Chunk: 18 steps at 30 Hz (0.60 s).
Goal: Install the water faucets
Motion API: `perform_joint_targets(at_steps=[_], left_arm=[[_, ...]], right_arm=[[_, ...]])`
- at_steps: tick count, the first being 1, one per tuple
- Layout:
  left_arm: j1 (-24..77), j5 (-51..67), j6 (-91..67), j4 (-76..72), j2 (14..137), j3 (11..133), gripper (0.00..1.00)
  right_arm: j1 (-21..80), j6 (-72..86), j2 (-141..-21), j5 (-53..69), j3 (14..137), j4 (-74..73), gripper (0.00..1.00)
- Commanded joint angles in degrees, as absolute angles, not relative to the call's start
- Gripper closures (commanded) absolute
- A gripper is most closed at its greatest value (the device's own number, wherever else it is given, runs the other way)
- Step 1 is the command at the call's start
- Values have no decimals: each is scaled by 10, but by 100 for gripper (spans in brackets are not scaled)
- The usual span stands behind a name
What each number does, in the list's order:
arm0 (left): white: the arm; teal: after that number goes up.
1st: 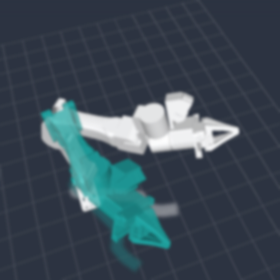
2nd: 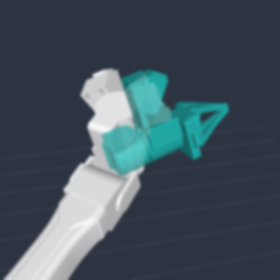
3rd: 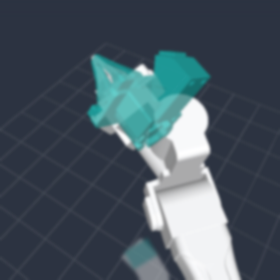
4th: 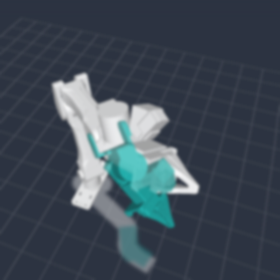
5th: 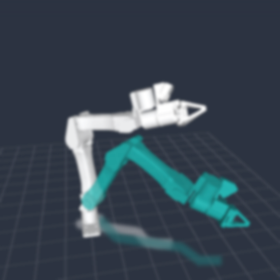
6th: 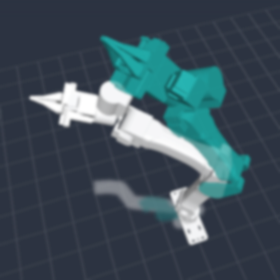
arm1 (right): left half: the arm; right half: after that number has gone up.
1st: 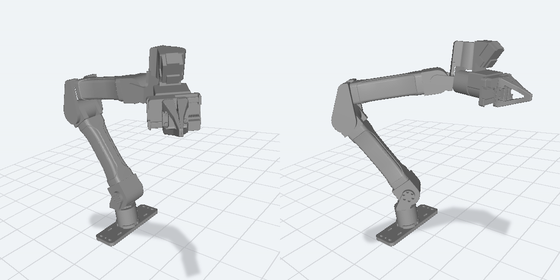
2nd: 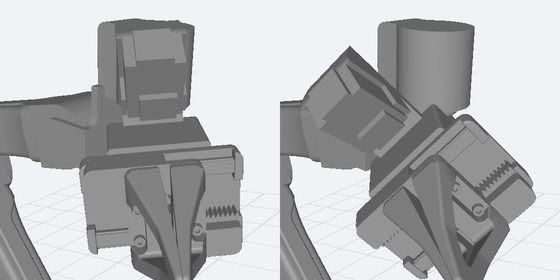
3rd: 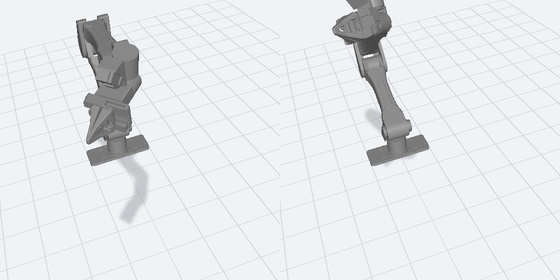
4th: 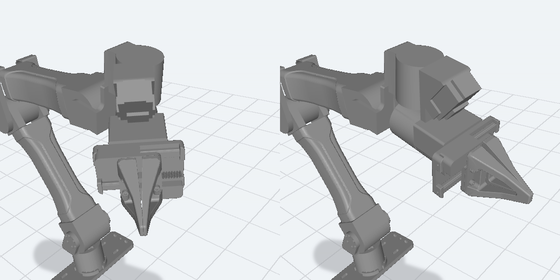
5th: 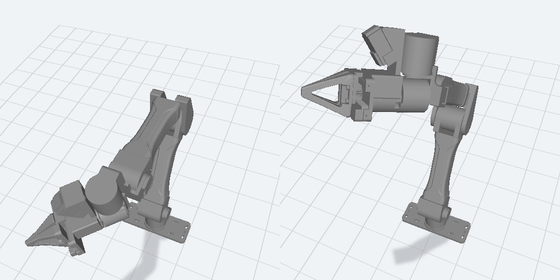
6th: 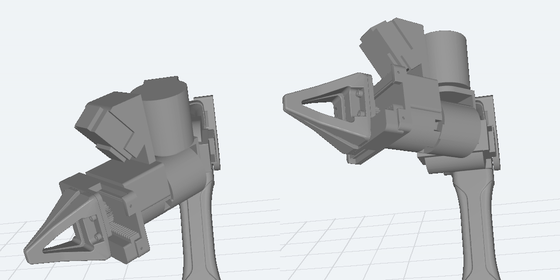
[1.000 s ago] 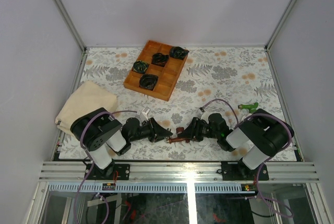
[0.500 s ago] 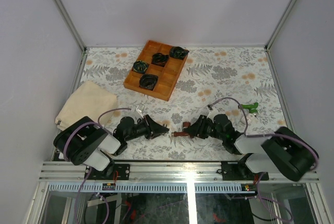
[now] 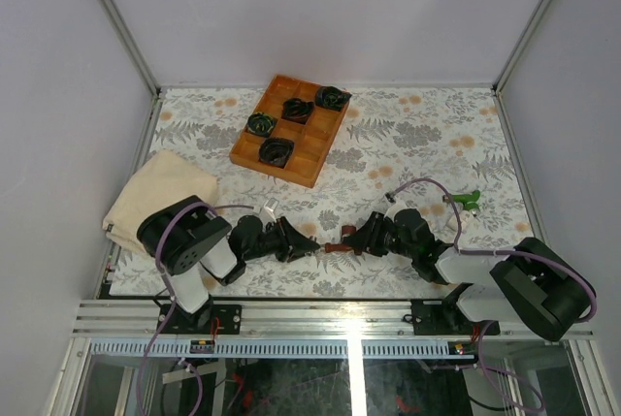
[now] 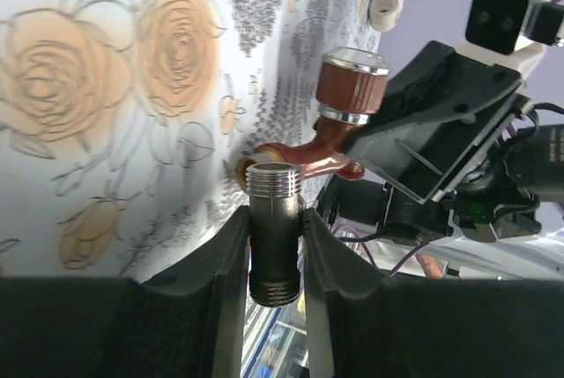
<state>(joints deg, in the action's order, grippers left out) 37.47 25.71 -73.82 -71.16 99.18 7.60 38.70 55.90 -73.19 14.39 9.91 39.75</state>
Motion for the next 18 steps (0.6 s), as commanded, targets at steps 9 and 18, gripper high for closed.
perform_joint_targets(at_steps=[9, 18], left_arm=[[388, 255, -770, -861, 1083, 97, 100], [390, 254, -771, -867, 1094, 102, 100]], right_arm=[[390, 564, -752, 153, 88, 417, 79], [390, 582, -802, 190, 96, 484, 74]])
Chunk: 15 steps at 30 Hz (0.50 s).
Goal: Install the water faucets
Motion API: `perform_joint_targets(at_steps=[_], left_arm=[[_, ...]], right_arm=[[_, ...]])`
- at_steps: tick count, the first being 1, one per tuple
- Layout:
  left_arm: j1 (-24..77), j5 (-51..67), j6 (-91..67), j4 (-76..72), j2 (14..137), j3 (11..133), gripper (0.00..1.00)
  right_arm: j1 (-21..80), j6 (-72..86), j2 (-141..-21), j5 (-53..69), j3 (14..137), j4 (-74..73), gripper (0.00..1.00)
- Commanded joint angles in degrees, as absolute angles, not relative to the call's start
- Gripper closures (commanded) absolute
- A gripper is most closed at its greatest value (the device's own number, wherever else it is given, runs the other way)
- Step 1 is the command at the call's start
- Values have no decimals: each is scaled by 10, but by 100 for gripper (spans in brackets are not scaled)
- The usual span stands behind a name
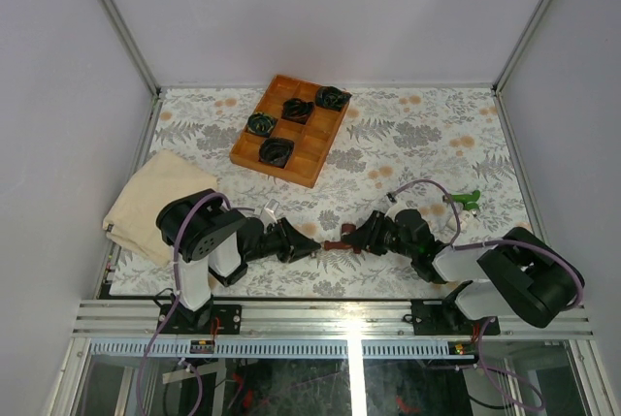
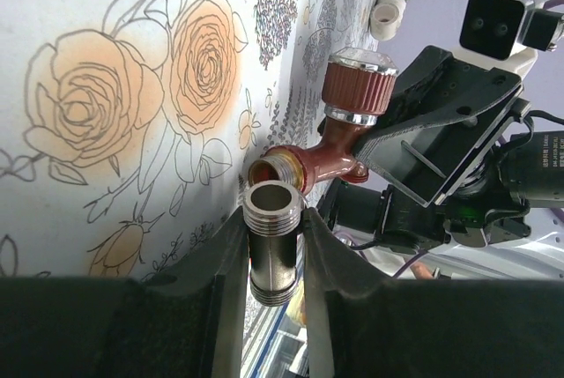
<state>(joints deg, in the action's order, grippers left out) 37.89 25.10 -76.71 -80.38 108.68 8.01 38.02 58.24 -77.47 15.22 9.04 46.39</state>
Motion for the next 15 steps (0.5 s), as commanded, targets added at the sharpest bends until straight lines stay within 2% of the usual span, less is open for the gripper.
perform_joint_targets(at_steps=[1, 15], left_arm=[[390, 255, -771, -867, 1095, 104, 100], [389, 259, -772, -870, 1102, 110, 100]], right_arm=[[390, 583, -807, 193, 96, 490, 73], [390, 610, -880, 213, 104, 576, 60]])
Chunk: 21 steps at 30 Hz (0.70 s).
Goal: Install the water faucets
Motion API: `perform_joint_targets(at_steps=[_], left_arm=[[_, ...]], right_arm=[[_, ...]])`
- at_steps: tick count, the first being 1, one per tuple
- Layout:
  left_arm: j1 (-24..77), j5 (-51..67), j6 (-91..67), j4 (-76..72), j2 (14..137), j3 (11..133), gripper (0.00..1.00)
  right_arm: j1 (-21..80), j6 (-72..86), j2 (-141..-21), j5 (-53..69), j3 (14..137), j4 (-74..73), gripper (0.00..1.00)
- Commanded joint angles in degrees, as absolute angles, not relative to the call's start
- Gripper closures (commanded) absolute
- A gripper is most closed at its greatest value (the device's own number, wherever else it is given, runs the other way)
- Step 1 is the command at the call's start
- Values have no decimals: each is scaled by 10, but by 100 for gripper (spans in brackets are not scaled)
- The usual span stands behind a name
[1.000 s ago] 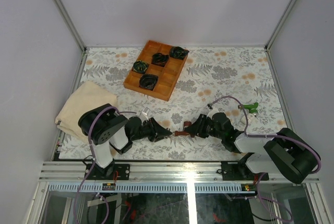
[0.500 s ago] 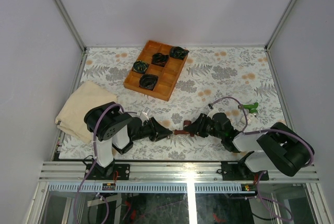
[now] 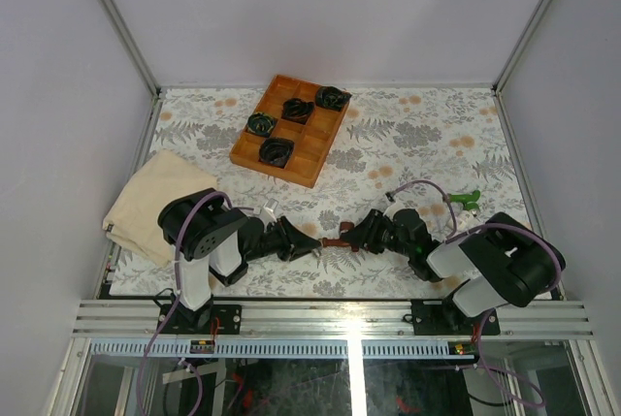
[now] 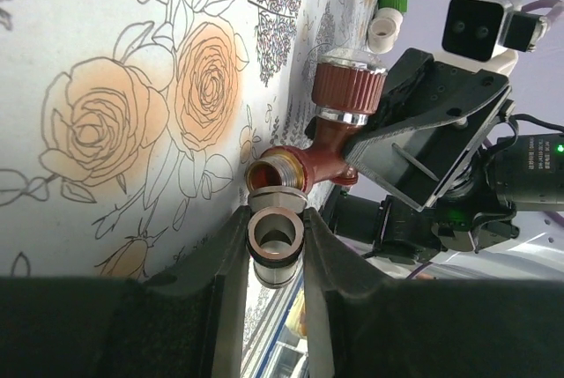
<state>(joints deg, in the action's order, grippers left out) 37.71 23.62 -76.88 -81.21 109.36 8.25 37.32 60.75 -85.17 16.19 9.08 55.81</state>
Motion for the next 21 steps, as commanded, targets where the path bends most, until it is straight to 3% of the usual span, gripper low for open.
perform_joint_targets(at_steps=[1, 7, 8, 10, 12, 21], left_arm=[[390, 260, -773, -870, 1102, 110, 100], [390, 264, -774, -874, 1106, 111, 100], [389, 264, -774, -874, 1107, 110, 100], [388, 265, -773, -877, 1105, 107, 100], [384, 269, -770, -891, 1101, 101, 100], [309, 406, -717, -915, 979, 102, 100]], right_arm=[[390, 613, -885, 214, 104, 582, 60], [390, 621, -911, 221, 111, 606, 60], [390, 621, -916, 221, 111, 609, 64], [390, 623, -921, 220, 107, 624, 81], [390, 626, -909, 217, 100, 634, 87], [390, 466, -651, 134, 120, 411, 97]])
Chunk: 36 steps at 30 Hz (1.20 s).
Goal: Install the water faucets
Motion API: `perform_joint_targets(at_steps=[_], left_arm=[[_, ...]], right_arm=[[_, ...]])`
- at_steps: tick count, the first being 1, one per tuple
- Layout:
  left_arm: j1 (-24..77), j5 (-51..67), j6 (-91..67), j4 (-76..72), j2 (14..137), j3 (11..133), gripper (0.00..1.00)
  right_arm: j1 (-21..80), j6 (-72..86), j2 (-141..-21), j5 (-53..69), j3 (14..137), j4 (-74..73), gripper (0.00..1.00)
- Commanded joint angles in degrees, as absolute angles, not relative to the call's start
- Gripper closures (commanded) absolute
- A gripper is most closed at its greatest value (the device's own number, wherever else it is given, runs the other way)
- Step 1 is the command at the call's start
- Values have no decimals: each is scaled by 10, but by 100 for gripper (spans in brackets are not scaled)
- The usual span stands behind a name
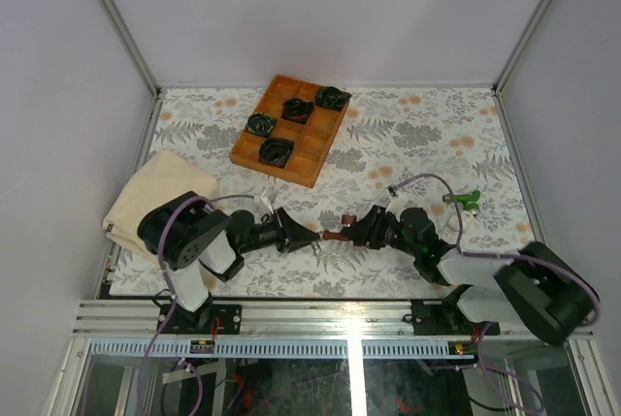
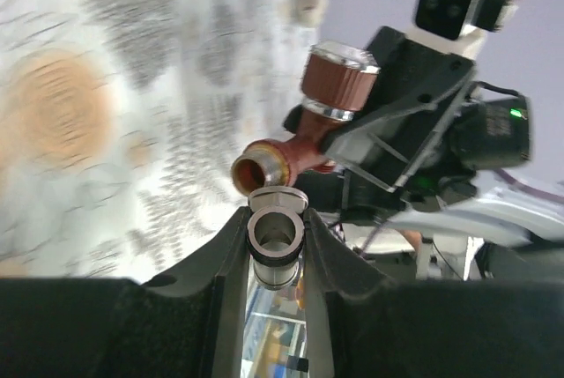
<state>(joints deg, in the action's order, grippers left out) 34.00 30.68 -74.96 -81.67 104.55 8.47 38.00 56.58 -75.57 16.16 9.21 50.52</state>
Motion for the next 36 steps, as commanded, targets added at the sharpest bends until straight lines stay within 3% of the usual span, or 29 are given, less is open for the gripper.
perform_joint_targets(at_steps=[1, 8, 18, 27, 36], left_arm=[[297, 446, -718, -915, 962, 112, 100], [243, 628, -731, -831, 809, 203, 100], [243, 705, -496, -330, 642, 370, 100], [243, 761, -646, -476, 669, 381, 100], [245, 749, -666, -458, 685, 412, 100]], right_arm=[[390, 441, -618, 129, 127, 385, 99], [390, 291, -390, 121, 164, 275, 100], [390, 102, -283, 251, 197, 301, 100], [390, 24, -265, 290, 224, 366, 100], [390, 26, -284, 337, 247, 404, 100]])
